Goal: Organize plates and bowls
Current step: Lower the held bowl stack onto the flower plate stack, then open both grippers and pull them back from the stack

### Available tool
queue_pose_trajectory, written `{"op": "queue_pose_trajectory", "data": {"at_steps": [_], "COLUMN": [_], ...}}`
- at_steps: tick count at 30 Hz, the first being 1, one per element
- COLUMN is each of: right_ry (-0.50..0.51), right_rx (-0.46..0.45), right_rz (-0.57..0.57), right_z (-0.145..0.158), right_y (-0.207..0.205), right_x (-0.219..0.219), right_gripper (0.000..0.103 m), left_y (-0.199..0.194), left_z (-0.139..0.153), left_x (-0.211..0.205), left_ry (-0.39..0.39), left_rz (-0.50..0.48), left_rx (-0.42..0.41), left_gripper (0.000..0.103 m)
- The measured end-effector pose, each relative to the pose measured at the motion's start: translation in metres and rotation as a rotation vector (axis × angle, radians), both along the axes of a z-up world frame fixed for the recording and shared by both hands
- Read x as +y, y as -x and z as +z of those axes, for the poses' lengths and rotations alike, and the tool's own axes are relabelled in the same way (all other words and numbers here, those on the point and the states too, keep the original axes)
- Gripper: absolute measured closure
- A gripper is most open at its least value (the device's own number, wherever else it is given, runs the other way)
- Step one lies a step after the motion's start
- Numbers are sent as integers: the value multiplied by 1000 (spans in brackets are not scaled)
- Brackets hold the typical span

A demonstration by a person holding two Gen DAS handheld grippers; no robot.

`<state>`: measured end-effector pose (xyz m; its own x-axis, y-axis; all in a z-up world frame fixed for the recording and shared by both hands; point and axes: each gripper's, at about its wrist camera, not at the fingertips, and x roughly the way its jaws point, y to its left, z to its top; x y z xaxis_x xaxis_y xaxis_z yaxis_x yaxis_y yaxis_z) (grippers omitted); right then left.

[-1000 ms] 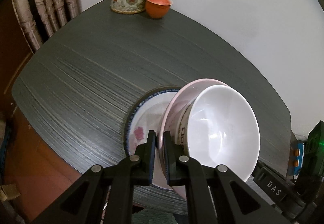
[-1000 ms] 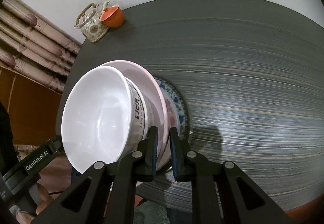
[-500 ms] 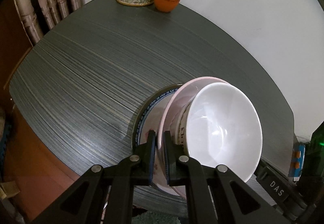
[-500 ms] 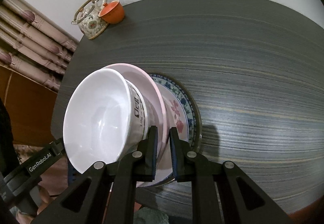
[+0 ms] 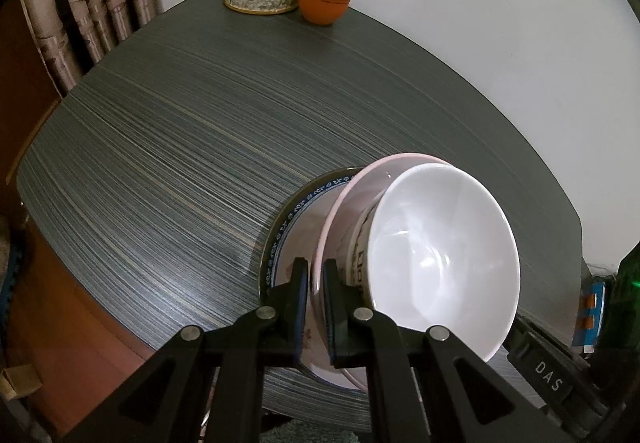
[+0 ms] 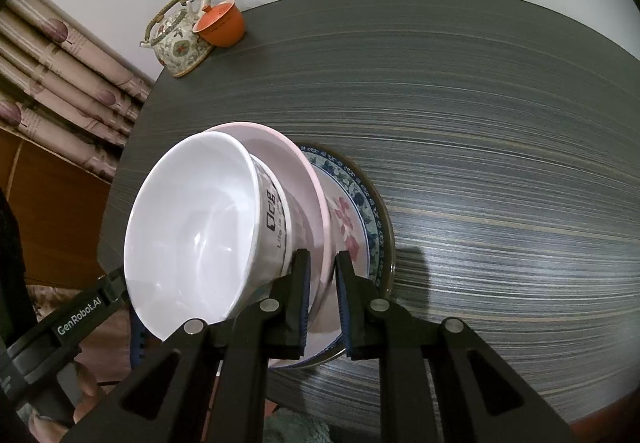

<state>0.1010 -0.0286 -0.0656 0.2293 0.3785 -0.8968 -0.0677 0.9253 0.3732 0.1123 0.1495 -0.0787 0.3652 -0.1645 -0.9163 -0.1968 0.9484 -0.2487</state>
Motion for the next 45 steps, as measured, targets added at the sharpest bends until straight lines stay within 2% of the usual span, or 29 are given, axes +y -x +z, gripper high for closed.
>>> {"op": "queue_pose_trajectory", "data": {"at_steps": [6,11,17,22,26,30,36,40,42,44,45], "right_ry": [-4,0,-17,-26,-35,-45,-66,-66,-64,-57,-57], "right_rx": [5,9,8,6,0,-17,-35,-65,-90,-116,-123], "right_rz": [4,-8,-11,-19,-26,-29,-25,-6,7,17,21], "right_z": [0,0,2,2,5,11,16,22,26,30,31], "right_y": [0,1,4,9,11,14,25,34,40,46,47], "right_x": [0,-3,-6,-11,-14,-18,-26,-30,-32,-35,-35], "right_gripper": [88,80,79,71,69,60,59,51,45,42,39], "left_y": [1,3,7,12,14,18,26,36,43,49,52], "left_z": [0,1,3,5,7,9,15,25,30,35,37], "left_x": [-2,-2,-4,-5,-6,-7,-7,-10,-12,-14,-16], "left_ry": [-3,-7,-5,1,-3,-4,1,5,-8,-29,-46], "left_rz": [3,6,5,12,12,18,18,3,-4,-12,-17], "left_rx": [4,6,2,2,0,-7,-25,-52,-66,-85,-96], "left_gripper": [96,94,94,93,92,91,88,87,83,71,69]}}
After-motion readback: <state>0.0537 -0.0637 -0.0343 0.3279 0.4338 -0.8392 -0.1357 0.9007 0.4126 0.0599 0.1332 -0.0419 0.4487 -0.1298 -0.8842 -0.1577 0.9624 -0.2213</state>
